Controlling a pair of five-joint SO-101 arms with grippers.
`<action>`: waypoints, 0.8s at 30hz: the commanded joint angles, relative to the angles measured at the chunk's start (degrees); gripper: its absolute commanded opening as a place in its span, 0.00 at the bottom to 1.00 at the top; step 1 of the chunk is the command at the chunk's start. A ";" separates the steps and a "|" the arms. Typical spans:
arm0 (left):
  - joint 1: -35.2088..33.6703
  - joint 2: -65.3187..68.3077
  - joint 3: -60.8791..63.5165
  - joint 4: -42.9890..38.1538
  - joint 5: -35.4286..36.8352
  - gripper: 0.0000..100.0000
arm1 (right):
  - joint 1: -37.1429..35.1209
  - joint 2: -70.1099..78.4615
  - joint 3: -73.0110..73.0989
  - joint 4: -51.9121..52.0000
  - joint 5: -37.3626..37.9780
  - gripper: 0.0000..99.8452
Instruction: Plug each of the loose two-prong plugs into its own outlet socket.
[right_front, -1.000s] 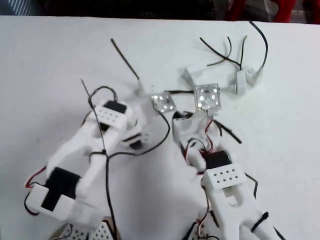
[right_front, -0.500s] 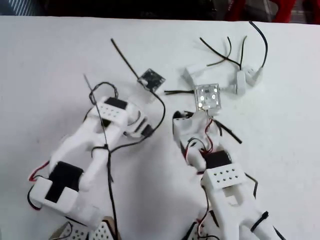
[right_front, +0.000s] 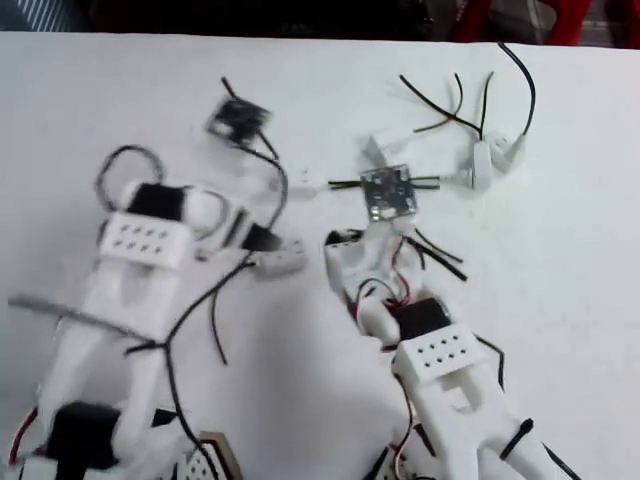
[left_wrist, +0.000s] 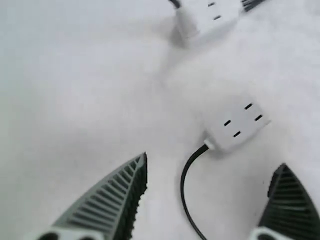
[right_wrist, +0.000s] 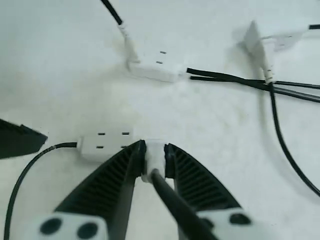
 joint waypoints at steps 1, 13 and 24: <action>-4.62 -6.46 4.75 -0.26 0.44 0.38 | -4.44 1.45 -5.98 2.33 -2.11 0.02; -13.93 -17.27 32.18 -20.92 4.92 0.38 | -8.66 28.44 -23.21 4.53 -4.31 0.02; -13.67 -17.89 35.08 -21.98 4.92 0.38 | -6.37 31.16 -23.47 1.45 -2.46 0.02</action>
